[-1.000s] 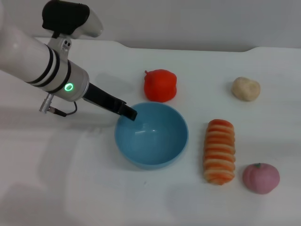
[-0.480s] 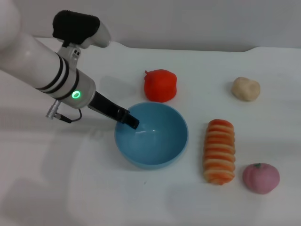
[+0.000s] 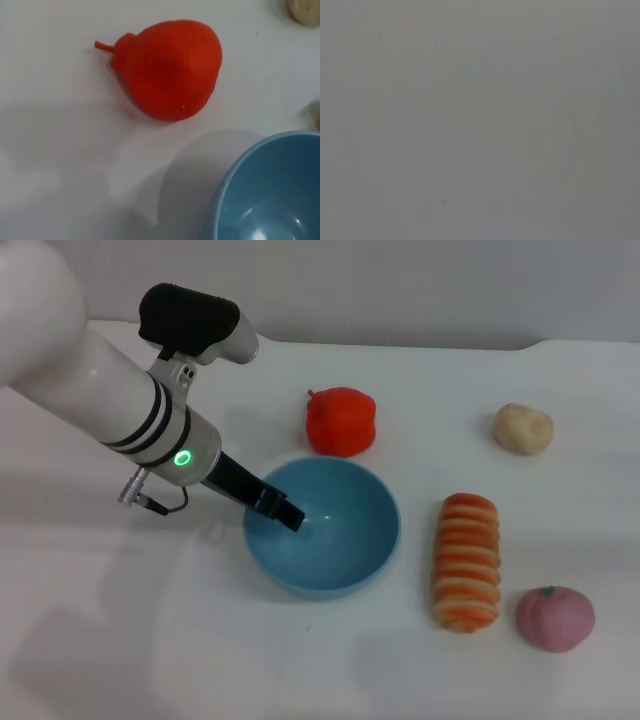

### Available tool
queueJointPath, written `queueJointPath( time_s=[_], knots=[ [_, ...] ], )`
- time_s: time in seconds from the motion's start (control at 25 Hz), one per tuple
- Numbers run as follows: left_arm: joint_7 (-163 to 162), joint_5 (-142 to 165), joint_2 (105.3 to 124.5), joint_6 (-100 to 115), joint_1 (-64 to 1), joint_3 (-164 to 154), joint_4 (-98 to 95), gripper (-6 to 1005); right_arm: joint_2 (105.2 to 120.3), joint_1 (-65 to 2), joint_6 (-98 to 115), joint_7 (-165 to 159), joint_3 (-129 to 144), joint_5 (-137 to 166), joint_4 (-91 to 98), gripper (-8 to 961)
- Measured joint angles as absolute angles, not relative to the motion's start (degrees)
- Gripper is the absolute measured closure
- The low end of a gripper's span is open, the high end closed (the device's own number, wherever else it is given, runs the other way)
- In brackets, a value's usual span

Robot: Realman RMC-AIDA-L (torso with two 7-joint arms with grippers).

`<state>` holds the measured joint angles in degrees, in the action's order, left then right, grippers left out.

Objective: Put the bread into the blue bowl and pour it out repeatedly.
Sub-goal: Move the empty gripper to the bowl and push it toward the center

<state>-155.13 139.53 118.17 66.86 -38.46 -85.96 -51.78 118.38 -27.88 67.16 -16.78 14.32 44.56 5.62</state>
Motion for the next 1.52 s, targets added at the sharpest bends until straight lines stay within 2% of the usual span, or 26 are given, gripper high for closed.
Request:
queueJointPath(
  time_s=[0.32, 0.52, 0.96, 1.08, 1.28, 1.52],
  knots=[
    [-155.2, 139.47, 118.32, 66.37, -38.63, -86.4, -50.71, 322, 118.38, -27.67, 67.15, -16.78, 14.32, 44.56, 5.63, 384],
    [-155.3, 139.43, 118.38, 66.71, -38.76, -86.39, -50.09, 530, 118.39, -27.6, 67.15, -16.78, 14.33, 44.56, 5.62, 385],
    [-156.6, 138.57, 118.29, 67.89, -39.31, -86.21, -50.0, 785, 118.59, -27.53, 67.47, -16.8, 14.2, 44.44, 5.55, 385],
    [-157.58, 138.58, 118.17, 68.22, -39.45, -85.72, -50.0, 970, 118.72, -27.75, 67.61, -19.01, 13.52, 43.35, 4.83, 385],
    [-159.06, 138.57, 118.08, 69.32, -39.6, -83.45, -50.43, 1001, 118.68, -28.59, 65.85, -30.58, 13.46, 41.45, 4.07, 385],
    [-160.09, 137.42, 118.24, 67.75, -39.2, -76.99, -50.63, 1000, 117.85, -30.32, 54.62, -53.24, 18.81, 48.51, 8.1, 385]
  ],
)
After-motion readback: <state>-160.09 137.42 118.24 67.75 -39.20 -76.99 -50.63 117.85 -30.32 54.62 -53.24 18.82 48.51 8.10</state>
